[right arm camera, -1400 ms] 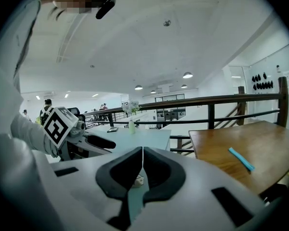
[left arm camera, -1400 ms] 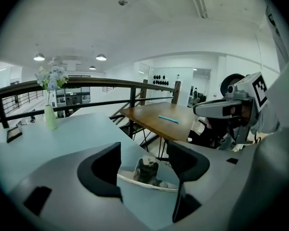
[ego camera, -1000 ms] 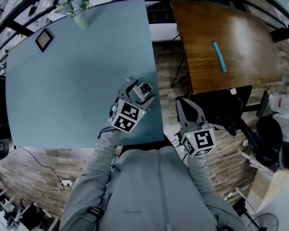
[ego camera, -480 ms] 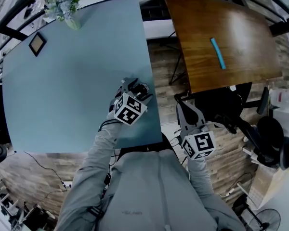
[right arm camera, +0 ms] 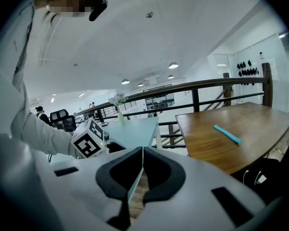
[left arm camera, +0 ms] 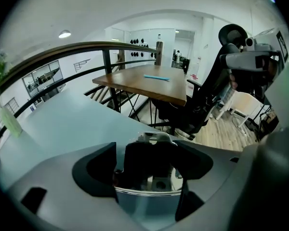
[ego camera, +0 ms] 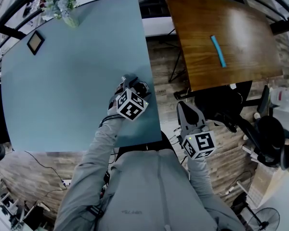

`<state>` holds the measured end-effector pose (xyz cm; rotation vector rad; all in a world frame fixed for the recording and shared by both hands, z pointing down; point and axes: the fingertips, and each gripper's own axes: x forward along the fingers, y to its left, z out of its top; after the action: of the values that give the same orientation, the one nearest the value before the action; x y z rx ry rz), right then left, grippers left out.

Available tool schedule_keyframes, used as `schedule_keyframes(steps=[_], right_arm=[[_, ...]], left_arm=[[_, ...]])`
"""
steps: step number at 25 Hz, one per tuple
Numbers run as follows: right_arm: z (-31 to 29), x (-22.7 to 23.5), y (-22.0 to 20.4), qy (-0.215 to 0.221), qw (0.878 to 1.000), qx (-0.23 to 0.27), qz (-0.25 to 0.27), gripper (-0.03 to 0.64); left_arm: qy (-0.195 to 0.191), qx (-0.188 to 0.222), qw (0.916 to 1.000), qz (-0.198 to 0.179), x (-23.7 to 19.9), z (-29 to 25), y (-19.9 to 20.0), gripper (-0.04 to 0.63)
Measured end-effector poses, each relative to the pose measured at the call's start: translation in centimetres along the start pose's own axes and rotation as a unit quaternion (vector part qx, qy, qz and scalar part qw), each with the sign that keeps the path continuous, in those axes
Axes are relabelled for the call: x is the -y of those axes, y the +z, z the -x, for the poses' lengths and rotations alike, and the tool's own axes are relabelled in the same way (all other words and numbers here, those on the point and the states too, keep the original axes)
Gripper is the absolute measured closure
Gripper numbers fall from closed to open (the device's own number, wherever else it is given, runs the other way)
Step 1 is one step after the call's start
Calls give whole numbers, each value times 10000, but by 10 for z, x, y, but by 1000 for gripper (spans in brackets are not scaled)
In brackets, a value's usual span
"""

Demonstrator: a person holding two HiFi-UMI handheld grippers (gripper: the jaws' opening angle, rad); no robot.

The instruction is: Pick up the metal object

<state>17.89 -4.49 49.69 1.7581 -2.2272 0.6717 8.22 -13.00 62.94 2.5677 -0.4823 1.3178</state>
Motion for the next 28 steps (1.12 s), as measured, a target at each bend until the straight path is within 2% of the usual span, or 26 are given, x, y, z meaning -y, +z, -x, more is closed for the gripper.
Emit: schedule_keyframes(steps=[6, 11, 16, 28], right_arm=[[-1, -2, -2, -8, 10000, -1, -46, 592], [3, 0, -4, -86, 9999, 5, -99, 592], [4, 1, -4, -105, 9999, 26, -106, 592], [5, 2, -1, -104, 9999, 40, -93, 592]], left_arm=[[-25, -106, 9998, 174, -1, -1, -2, 230], [-61, -137, 9998, 161, 0, -1, -3, 236], [-85, -222, 9997, 2, 5, -2, -2, 279], [16, -206, 9998, 49, 3, 3, -2, 284]])
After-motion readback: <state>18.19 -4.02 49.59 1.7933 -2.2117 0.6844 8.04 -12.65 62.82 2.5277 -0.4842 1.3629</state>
